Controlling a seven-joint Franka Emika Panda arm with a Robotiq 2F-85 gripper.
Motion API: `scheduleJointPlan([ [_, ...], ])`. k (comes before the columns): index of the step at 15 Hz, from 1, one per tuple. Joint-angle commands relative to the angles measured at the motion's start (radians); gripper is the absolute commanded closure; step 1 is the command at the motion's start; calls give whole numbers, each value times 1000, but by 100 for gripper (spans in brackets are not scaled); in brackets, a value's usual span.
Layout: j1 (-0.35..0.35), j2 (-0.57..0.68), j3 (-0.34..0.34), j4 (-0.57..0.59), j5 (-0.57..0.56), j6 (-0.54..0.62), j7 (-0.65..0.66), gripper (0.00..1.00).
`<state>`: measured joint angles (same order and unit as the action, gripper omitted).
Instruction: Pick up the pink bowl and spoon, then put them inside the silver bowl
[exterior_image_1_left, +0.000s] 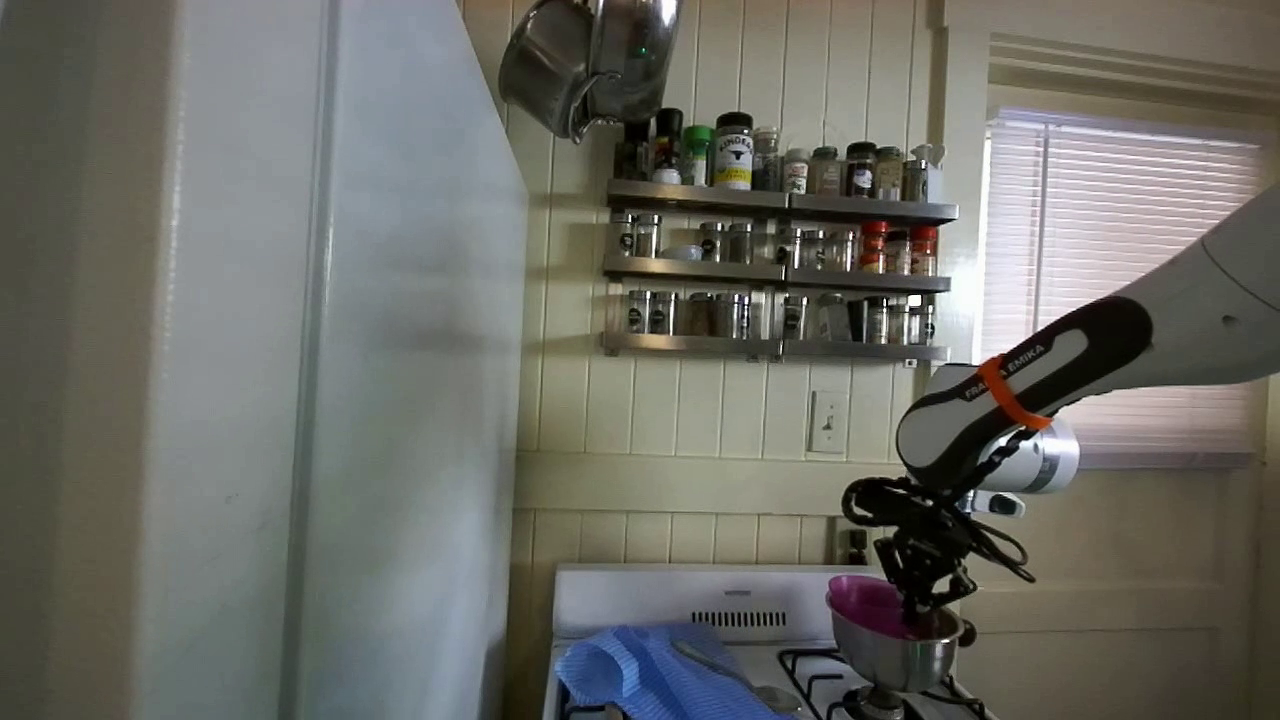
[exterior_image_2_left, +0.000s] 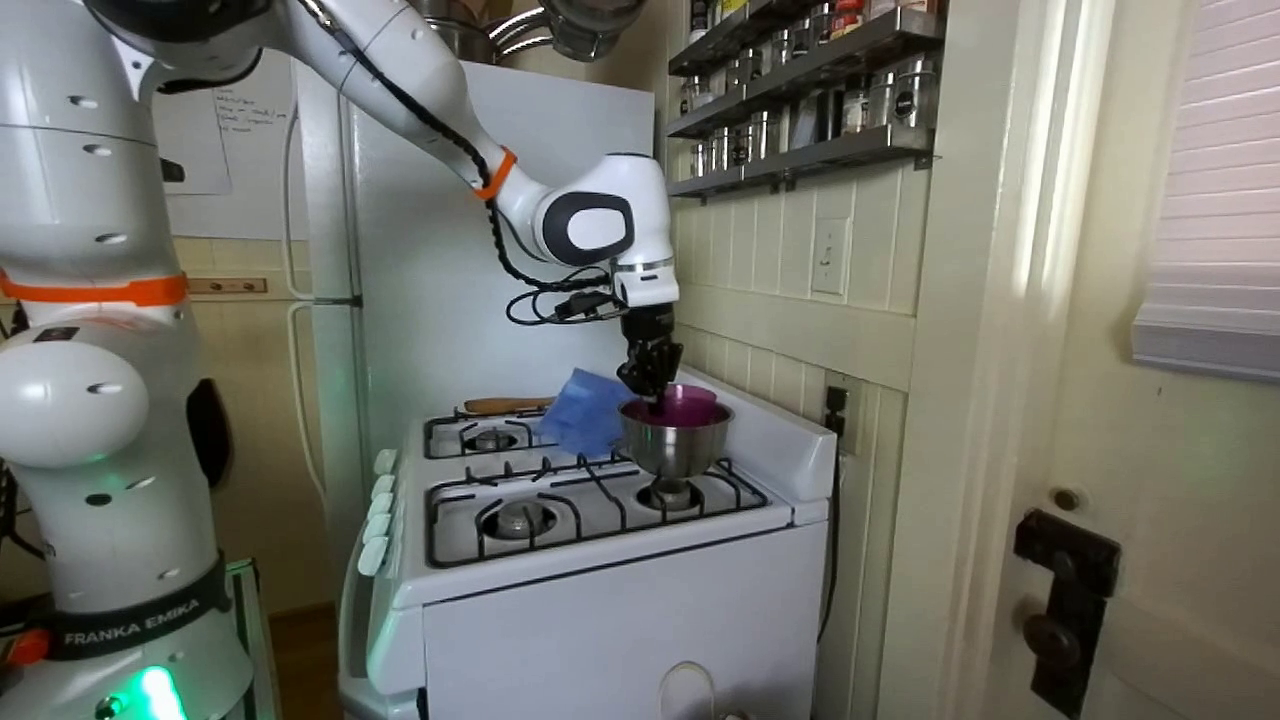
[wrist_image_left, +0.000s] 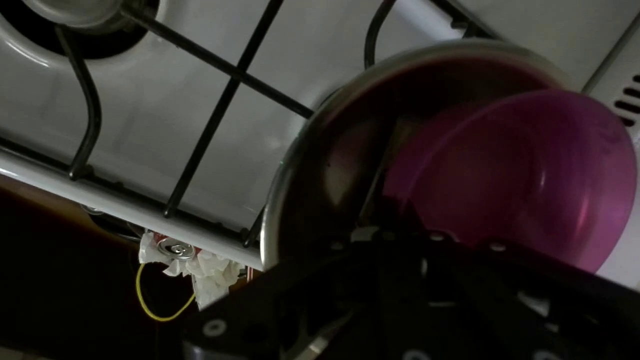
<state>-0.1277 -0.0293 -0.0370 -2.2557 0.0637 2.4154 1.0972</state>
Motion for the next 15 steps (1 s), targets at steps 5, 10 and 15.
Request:
scheduleJointPlan([
  [5,17,-12,-18,-24,61,-3,78,99],
  [10,24,-41,-14,-39,68,2,107,57],
  [15,30,-116,0,-80,26,14,163,19],
])
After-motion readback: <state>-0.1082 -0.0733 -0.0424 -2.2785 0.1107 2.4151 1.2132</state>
